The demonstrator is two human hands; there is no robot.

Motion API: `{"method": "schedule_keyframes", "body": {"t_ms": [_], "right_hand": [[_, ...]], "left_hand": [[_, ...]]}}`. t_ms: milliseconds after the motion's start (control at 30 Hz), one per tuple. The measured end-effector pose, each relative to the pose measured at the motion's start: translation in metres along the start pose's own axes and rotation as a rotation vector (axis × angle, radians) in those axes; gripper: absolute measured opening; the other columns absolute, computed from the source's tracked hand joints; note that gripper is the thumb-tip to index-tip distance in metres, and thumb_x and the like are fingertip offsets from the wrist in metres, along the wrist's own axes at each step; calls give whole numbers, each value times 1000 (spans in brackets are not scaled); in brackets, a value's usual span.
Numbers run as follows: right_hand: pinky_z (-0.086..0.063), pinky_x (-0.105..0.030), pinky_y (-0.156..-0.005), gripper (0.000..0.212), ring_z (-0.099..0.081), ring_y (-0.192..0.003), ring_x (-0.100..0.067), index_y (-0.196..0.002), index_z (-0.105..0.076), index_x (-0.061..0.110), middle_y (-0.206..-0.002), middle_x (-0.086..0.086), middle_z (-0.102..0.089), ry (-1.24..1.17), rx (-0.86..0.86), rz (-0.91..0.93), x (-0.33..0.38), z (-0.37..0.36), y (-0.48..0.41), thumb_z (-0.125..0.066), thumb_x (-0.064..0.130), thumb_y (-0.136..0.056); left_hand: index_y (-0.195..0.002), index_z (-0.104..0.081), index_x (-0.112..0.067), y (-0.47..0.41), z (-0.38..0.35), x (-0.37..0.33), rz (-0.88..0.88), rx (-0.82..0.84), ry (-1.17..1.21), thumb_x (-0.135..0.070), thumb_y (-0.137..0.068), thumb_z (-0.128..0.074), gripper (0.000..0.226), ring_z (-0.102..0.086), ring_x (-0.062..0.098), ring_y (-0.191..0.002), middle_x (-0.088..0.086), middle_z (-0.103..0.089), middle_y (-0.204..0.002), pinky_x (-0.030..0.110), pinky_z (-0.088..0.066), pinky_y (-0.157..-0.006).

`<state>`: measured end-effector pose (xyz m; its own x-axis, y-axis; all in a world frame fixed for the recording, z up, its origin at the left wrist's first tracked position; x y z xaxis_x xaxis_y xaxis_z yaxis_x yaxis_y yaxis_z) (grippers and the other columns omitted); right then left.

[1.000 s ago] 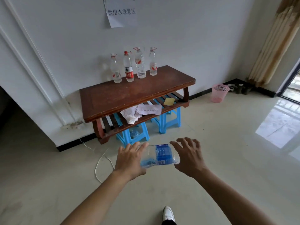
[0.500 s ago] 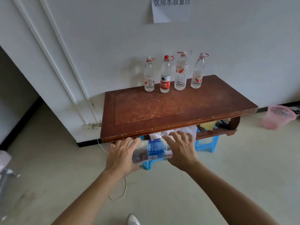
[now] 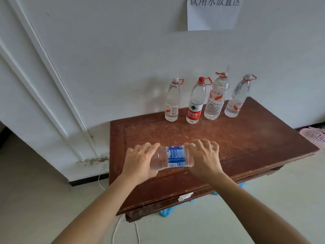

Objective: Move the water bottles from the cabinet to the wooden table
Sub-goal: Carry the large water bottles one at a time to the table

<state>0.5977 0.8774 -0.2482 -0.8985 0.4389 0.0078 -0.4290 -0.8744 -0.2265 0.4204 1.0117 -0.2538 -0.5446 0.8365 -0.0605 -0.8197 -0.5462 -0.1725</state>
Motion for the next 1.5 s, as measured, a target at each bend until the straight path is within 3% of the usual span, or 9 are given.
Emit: {"method": "schedule_keyframes", "body": {"t_ms": [367, 533, 633, 767, 867, 967, 1100, 1400, 1500], "right_hand": [[-40, -59, -98, 73, -55, -121, -31, -128, -61, 32, -128, 0, -63, -163, 51, -30, -30, -81, -162, -88, 54, -63], [-40, -61, -99, 69, -55, -121, -32, -129, -61, 31, -127, -1, -63, -262, 69, 43, -28, -122, -233, -84, 53, -68], [-41, -60, -97, 65, -57, -116, -33, -125, -61, 30, -124, -1, -63, -313, 84, 62, -17, -147, -267, -83, 52, -68], [-38, -58, -102, 68, -53, -123, -29, -133, -57, 32, -132, 0, -59, -392, 162, 86, 4, -182, -295, -78, 57, -73], [-37, -54, -107, 74, -49, -129, -27, -142, -50, 32, -137, 1, -54, -487, 231, 71, 21, -205, -311, -73, 59, -77], [-42, -50, -105, 74, -53, -124, -24, -142, -50, 29, -132, 2, -55, -615, 256, 11, 38, -216, -330, -74, 54, -76], [-50, -47, -100, 82, -58, -115, -24, -141, -51, 20, -130, -1, -55, -806, 217, -101, 53, -227, -353, -87, 35, -68], [-43, -16, -83, 95, -50, -107, -3, -148, -35, 25, -138, 6, -50, -993, 270, -275, 45, -255, -367, -88, 39, -70], [-57, -31, -88, 100, -61, -114, -13, -149, -31, 28, -136, 5, -56, -1115, 332, -347, 32, -267, -354, -89, 43, -70]], "left_hand": [[-151, -33, -33, -137, -48, 91, 256, 34, 140, -79, -62, -73, 108, -45, 20, -134, -4, -48, -148, 44, -43, -105], [-153, -27, -35, -172, -73, 141, 624, 78, 616, -84, -54, -72, 119, -36, 18, -141, -3, -32, -158, 41, -37, -109], [-152, -29, -37, -181, -88, 162, 880, -28, 858, -85, -65, -65, 106, -39, 17, -140, -4, -33, -159, 38, -38, -108], [-136, -54, -31, -198, -88, 185, 1055, -206, 814, -64, -84, -66, 63, -50, 10, -123, -7, -52, -141, 27, -42, -92], [-122, -65, -24, -223, -68, 206, 1020, -365, 746, -41, -95, -62, 31, -59, 14, -116, -4, -63, -127, 38, -49, -101], [-115, -69, -19, -256, -45, 219, 893, -427, 659, -27, -98, -58, 20, -56, 4, -106, 1, -64, -121, 22, -46, -95], [-109, -71, -16, -298, -14, 205, 622, -501, 531, -25, -97, -63, 17, -51, -1, -92, 0, -61, -108, 19, -46, -79], [-133, -62, -17, -346, -4, 166, 268, -378, 477, -26, -100, -59, 35, -61, 21, -106, 5, -62, -118, 27, -50, -88], [-135, -62, -19, -356, -12, 142, 142, -318, 449, -26, -97, -64, 38, -57, 22, -109, 5, -64, -120, 11, -37, -88]]}}
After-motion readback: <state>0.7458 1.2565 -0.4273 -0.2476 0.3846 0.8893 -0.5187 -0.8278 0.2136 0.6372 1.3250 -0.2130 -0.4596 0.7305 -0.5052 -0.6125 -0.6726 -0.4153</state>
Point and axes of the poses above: each hand's wrist, its own y-axis away from the middle knuckle, its own z-axis out of the back of the hand, x = y × z, the point moved 7 cm from there along -y, towards the middle knuckle
